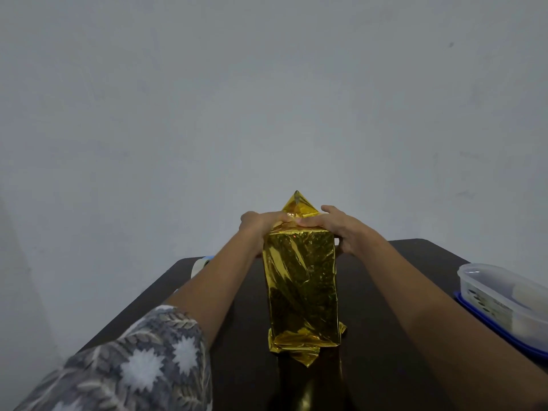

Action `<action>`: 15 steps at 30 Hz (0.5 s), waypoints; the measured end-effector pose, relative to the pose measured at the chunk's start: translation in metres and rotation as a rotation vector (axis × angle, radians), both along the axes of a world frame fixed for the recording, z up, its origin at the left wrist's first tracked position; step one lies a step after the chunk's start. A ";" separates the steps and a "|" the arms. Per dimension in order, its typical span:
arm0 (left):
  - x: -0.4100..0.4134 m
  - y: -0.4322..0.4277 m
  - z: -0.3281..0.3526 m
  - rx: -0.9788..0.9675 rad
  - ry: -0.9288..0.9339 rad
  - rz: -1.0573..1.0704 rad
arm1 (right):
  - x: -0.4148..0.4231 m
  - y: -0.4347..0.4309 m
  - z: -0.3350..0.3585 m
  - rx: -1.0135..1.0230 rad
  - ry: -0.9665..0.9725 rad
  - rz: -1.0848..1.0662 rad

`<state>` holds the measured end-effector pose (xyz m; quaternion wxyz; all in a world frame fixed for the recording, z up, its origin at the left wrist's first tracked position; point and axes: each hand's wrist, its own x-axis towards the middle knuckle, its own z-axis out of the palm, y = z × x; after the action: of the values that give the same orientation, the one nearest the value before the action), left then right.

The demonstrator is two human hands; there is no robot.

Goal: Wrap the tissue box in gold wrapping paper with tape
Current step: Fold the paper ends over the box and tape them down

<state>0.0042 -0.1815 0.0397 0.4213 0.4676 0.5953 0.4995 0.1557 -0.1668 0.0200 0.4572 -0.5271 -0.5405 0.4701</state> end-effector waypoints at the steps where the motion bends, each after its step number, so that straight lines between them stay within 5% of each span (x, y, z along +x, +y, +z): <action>1: 0.000 0.003 -0.001 -0.003 0.026 0.015 | 0.000 0.000 0.000 0.000 0.005 -0.002; 15: -0.002 0.022 -0.009 0.013 -0.015 0.012 | -0.003 -0.009 0.002 -0.017 0.036 -0.029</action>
<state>0.0026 -0.1596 0.0302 0.4198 0.4628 0.5916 0.5095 0.1530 -0.1758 0.0223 0.4691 -0.5304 -0.5205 0.4772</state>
